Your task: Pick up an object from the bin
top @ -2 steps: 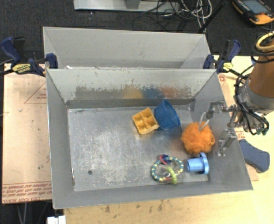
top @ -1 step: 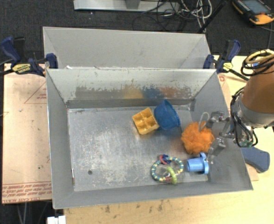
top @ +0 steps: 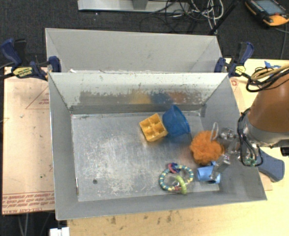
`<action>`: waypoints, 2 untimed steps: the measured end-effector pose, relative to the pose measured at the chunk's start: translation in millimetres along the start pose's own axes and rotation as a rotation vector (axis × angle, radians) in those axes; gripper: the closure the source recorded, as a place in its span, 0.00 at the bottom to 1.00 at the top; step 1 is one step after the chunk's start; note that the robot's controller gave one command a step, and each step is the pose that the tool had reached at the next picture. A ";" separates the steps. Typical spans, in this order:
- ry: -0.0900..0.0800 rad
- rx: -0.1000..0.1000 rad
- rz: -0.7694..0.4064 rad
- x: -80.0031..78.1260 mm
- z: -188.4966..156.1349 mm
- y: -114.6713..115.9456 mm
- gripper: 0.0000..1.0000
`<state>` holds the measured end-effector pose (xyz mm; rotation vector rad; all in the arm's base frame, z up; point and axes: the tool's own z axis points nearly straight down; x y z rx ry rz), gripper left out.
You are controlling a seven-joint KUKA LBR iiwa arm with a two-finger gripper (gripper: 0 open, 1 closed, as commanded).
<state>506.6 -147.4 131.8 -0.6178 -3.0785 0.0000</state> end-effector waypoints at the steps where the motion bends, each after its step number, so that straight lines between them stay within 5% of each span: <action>1: -0.004 -0.001 -0.192 19.6 2.4 -13.9 0.00; 2: -0.006 -0.002 0.096 16.2 52.8 -2.5 0.00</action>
Offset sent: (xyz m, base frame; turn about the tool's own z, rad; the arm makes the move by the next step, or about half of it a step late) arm -0.0160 0.0060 -0.0618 0.1039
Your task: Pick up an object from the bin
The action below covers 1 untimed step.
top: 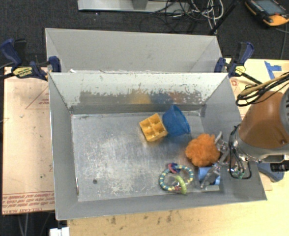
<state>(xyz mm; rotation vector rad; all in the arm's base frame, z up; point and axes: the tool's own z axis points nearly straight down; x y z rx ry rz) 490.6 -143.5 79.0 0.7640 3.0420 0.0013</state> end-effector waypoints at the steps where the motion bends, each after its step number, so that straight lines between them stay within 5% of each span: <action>1: 0.011 -0.007 -0.192 3.5 11.0 0.5 1.00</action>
Offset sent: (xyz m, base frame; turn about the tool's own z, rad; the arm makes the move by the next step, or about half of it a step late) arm 0.0000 0.0000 0.0000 0.0000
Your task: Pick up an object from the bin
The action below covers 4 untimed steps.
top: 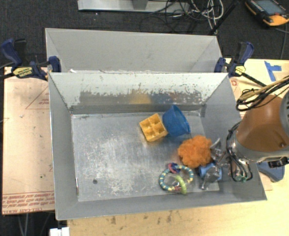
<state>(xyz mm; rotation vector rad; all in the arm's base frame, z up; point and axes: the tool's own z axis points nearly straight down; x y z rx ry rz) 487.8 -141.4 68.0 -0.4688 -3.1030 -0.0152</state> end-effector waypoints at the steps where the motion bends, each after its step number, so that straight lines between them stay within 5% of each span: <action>1: -0.003 0.001 -0.024 -0.1 -1.9 -1.0 1.00; 4: 0.001 0.007 -0.017 2.4 -29.8 -2.2 1.00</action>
Offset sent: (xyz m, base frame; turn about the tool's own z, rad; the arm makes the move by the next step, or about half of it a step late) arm 0.0001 -0.0001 0.0153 0.0000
